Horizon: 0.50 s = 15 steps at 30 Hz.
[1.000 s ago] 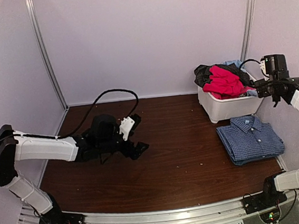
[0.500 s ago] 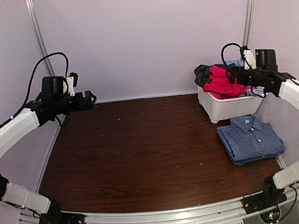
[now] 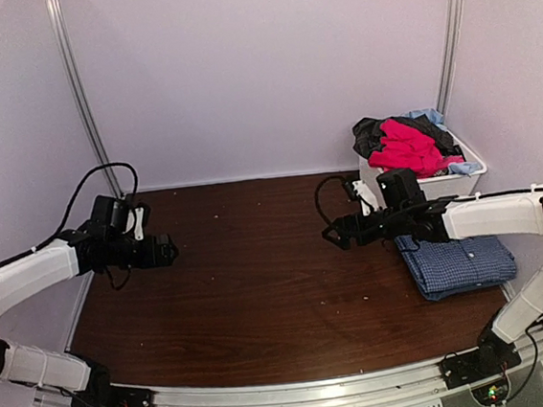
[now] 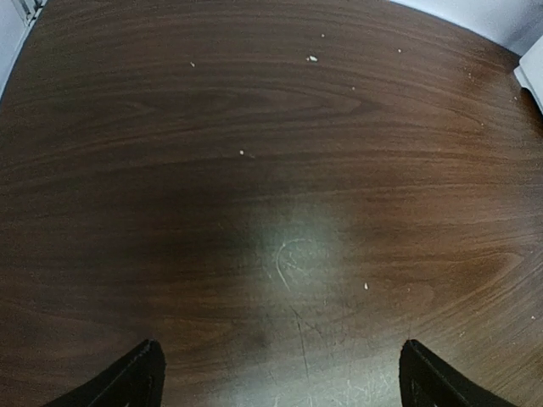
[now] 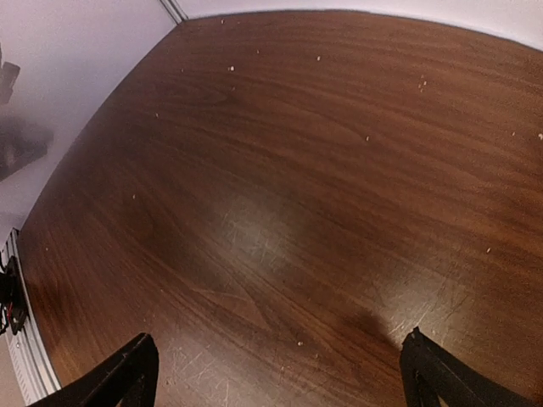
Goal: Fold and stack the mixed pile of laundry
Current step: Reset both arms
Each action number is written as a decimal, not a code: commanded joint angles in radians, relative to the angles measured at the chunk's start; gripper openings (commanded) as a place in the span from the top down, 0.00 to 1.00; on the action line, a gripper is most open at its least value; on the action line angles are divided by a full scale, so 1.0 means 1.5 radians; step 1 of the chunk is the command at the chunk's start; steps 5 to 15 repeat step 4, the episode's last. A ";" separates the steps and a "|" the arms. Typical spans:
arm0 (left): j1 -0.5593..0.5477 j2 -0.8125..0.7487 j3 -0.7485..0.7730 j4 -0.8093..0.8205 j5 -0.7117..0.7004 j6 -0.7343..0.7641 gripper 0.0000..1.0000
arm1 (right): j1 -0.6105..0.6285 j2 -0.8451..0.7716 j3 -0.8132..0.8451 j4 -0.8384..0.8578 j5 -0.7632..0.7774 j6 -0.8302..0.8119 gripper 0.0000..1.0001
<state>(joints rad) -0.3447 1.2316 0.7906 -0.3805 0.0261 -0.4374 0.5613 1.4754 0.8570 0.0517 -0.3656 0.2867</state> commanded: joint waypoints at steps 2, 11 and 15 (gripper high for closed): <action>-0.005 -0.027 -0.029 0.066 0.003 -0.026 0.02 | 0.031 0.017 -0.040 0.086 0.017 0.040 0.00; -0.005 -0.027 -0.025 0.066 -0.004 -0.025 0.02 | 0.031 0.011 -0.042 0.083 0.025 0.040 0.00; -0.005 -0.027 -0.025 0.066 -0.004 -0.025 0.02 | 0.031 0.011 -0.042 0.083 0.025 0.040 0.00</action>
